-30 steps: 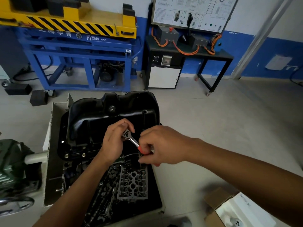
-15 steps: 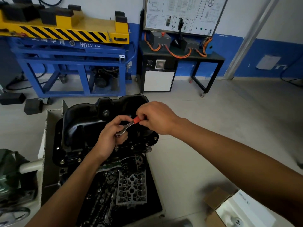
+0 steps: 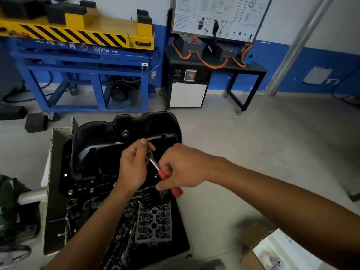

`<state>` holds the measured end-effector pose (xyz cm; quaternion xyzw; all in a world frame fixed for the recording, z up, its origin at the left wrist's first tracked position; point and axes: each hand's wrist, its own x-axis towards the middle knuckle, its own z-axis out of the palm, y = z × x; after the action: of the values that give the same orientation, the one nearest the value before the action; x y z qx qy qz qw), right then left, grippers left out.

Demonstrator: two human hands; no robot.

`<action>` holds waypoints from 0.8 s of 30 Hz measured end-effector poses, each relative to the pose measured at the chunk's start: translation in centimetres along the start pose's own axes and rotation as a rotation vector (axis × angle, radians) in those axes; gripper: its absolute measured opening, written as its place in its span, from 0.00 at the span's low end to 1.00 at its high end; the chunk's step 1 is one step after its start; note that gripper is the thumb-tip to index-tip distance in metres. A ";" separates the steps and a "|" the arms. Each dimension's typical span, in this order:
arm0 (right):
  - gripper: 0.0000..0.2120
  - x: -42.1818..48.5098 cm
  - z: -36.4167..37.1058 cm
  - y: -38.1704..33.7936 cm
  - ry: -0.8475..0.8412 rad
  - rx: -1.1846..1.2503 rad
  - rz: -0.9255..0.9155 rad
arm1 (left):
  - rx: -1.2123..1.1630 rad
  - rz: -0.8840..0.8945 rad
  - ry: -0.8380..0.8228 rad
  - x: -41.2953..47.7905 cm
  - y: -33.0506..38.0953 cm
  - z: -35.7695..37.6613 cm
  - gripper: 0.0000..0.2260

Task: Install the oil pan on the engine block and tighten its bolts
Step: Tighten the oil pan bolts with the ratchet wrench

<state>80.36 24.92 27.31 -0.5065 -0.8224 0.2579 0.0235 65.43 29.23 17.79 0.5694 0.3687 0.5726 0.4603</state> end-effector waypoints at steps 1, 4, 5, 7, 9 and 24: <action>0.21 0.3 0.2 -0.3 -0.028 0.010 -0.003 | -0.004 0.011 0.008 -0.2 -0.1 0.2 0.18; 0.24 1.0 0.3 -0.5 -0.105 0.056 -0.011 | -0.011 0.019 0.027 -0.5 -0.2 0.3 0.16; 0.24 1.1 0.2 -0.4 -0.116 0.070 -0.017 | -0.013 0.015 0.027 -0.4 -0.1 0.3 0.15; 0.24 1.2 0.0 -0.2 -0.131 0.081 -0.028 | -0.031 -0.007 0.012 -0.2 0.1 0.0 0.14; 0.24 1.4 -0.3 0.2 -0.156 0.080 -0.026 | -0.061 -0.034 -0.021 -0.2 0.1 -0.3 0.13; 0.08 4.5 -1.2 4.1 0.521 -0.165 -0.072 | -0.074 -0.118 -0.165 -0.6 0.4 -1.4 0.19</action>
<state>81.89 30.68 25.52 -0.5264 -0.8244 0.0499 0.2022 64.00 28.68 17.87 0.5747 0.3412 0.5089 0.5425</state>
